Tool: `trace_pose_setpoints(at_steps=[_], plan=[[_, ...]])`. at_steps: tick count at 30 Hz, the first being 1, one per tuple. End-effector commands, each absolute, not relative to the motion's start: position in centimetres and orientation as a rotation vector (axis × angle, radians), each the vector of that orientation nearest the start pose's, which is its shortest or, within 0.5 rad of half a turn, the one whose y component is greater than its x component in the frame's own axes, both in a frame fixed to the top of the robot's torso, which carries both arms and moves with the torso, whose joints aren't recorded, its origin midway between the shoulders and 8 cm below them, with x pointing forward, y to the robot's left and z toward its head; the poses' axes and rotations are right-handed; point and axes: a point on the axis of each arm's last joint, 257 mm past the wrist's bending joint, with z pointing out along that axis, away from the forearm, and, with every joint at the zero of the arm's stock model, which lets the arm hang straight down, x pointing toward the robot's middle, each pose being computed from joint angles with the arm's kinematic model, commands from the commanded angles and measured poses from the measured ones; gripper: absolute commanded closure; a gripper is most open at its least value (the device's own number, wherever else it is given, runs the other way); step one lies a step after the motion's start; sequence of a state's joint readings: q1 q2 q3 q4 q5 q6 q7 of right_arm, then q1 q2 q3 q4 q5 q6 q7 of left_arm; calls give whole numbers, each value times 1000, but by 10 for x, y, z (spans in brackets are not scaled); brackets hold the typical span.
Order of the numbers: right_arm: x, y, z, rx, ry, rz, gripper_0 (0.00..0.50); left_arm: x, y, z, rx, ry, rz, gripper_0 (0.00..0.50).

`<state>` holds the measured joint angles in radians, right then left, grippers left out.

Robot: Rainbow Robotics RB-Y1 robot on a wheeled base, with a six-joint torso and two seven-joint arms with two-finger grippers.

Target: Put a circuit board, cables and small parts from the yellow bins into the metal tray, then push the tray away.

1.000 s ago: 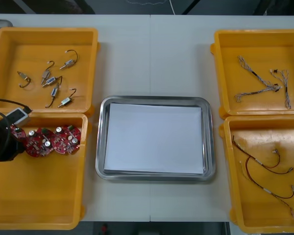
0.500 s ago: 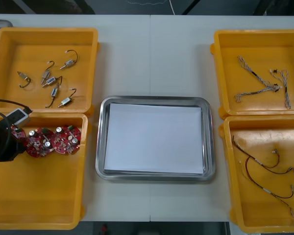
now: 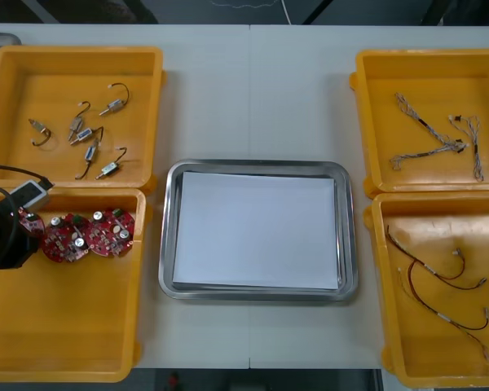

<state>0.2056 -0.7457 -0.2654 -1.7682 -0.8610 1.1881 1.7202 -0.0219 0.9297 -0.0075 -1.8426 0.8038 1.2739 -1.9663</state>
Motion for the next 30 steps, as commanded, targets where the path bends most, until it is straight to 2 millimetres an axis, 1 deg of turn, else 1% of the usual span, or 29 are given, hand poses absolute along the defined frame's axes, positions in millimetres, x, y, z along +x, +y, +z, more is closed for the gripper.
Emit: trace_pose_setpoints(at_steps=[1,2,3,5,6,8,9,11,12,14,17,20,24,27,30], plan=[[349,-451,-304,-64,2608,55,500,400,435,-289,973,2534,342,500],[348,-449,-295,-74,2605,64,500,399,436,-289,973,2537,344,500],[348,-448,-290,-81,2602,63,500,399,436,-289,974,2535,344,500],[346,-445,-271,-119,2592,42,500,399,439,-286,973,2537,353,500],[346,-446,-266,-128,2592,33,500,399,440,-285,968,2540,351,500],[343,-443,-248,-163,2589,8,500,399,441,-281,967,2538,346,500],[342,-441,-245,-172,2587,5,500,399,442,-280,963,2541,346,500],[341,-439,-230,-202,2584,-14,500,397,442,-275,949,2552,318,500],[341,-437,-226,-212,2583,-16,500,396,442,-273,948,2554,312,500],[339,-434,-213,-235,2582,-32,500,393,443,-265,949,2561,306,500],[336,-429,-199,-271,2580,-51,500,390,444,-255,962,2566,317,500],[333,-428,-186,-297,2580,-86,500,386,445,-243,969,2569,333,500],[325,-425,-176,-346,2598,-123,500,381,444,-230,986,2573,350,500],[320,-416,-164,-407,2584,-165,500,376,440,-214,1007,2563,372,500],[316,-405,-156,-461,2580,-187,500,371,433,-201,1036,2548,393,500]])
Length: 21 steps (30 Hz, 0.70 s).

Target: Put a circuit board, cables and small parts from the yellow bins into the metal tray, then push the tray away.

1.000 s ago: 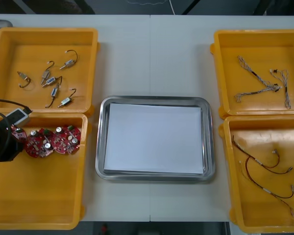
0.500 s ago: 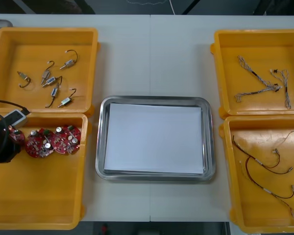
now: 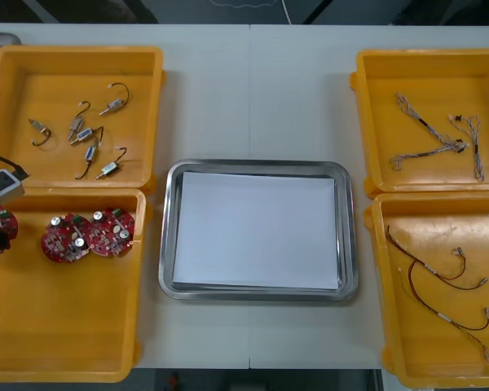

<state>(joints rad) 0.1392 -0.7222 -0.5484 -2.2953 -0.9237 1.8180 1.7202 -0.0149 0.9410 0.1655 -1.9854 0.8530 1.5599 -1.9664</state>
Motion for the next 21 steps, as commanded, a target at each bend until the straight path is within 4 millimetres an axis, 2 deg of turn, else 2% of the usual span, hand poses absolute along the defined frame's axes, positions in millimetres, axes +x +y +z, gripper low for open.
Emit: trace_pose_setpoints(at_steps=[1,9,12,15,21], plan=[[315,-403,-155,-473,2579,-189,500,370,431,-198,1047,2543,398,500],[308,-363,-141,-678,2520,-209,500,359,402,-171,1143,2473,444,500],[306,-350,-139,-738,2510,-167,500,358,392,-168,1161,2455,418,500],[304,-336,-137,-822,2498,-130,500,360,372,-166,1199,2431,350,500],[306,-324,-132,-958,2468,-168,500,369,339,-160,1285,2376,322,500]])
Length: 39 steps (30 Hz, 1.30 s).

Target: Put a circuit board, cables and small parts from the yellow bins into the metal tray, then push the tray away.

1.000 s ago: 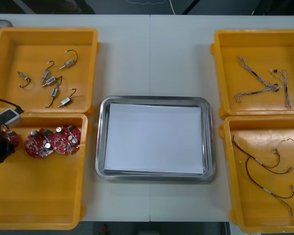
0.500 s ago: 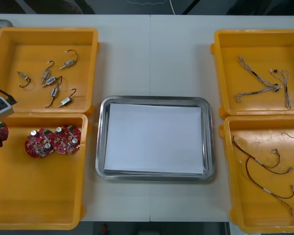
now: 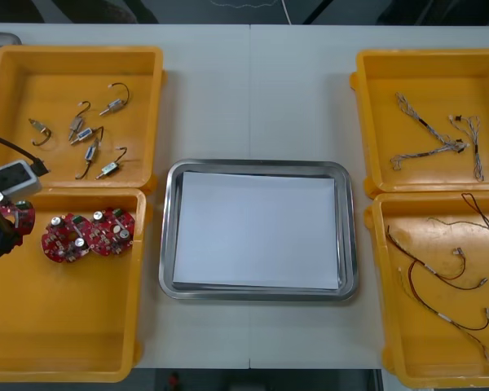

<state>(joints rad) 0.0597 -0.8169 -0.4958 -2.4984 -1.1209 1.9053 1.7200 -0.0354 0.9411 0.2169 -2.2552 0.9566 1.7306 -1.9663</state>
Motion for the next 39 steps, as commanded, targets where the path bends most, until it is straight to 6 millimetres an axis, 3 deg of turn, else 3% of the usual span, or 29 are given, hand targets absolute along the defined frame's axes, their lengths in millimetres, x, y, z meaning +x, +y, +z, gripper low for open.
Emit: trace_pose_setpoints(at_steps=[1,16,26,39], plan=[[306,-324,-132,-968,2467,-172,500,370,336,-159,1293,2369,319,500],[314,-302,-125,-1124,2407,-216,500,384,235,-150,1373,2281,202,500],[315,-300,-122,-1132,2390,-226,500,376,159,-155,1362,2273,56,500],[316,-302,-121,-1117,2396,-233,500,362,87,-170,1326,2294,-15,500]])
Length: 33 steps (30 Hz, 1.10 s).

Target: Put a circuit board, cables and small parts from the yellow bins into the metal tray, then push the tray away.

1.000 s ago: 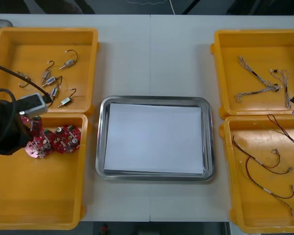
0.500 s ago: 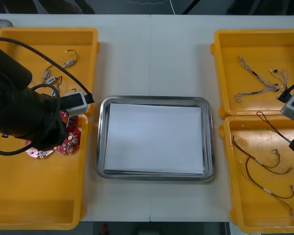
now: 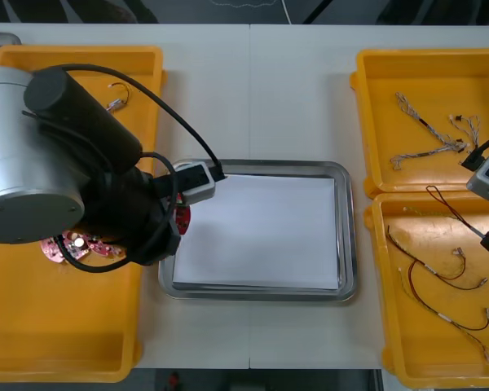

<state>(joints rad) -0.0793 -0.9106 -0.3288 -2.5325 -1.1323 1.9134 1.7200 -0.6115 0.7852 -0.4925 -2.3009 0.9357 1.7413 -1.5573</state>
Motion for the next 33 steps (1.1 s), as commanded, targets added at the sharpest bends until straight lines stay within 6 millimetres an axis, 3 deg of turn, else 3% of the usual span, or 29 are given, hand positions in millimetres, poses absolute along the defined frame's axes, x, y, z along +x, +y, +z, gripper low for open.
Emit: trace_pose_setpoints(at_steps=[1,10,33], plan=[[316,-302,-121,-1116,2396,-234,500,361,82,-173,1317,2298,-14,499],[317,-302,-121,-1115,2394,-237,500,360,63,-198,1302,2329,-22,499],[314,-299,-120,-1128,2385,-225,500,378,43,-260,1198,2399,-76,499]])
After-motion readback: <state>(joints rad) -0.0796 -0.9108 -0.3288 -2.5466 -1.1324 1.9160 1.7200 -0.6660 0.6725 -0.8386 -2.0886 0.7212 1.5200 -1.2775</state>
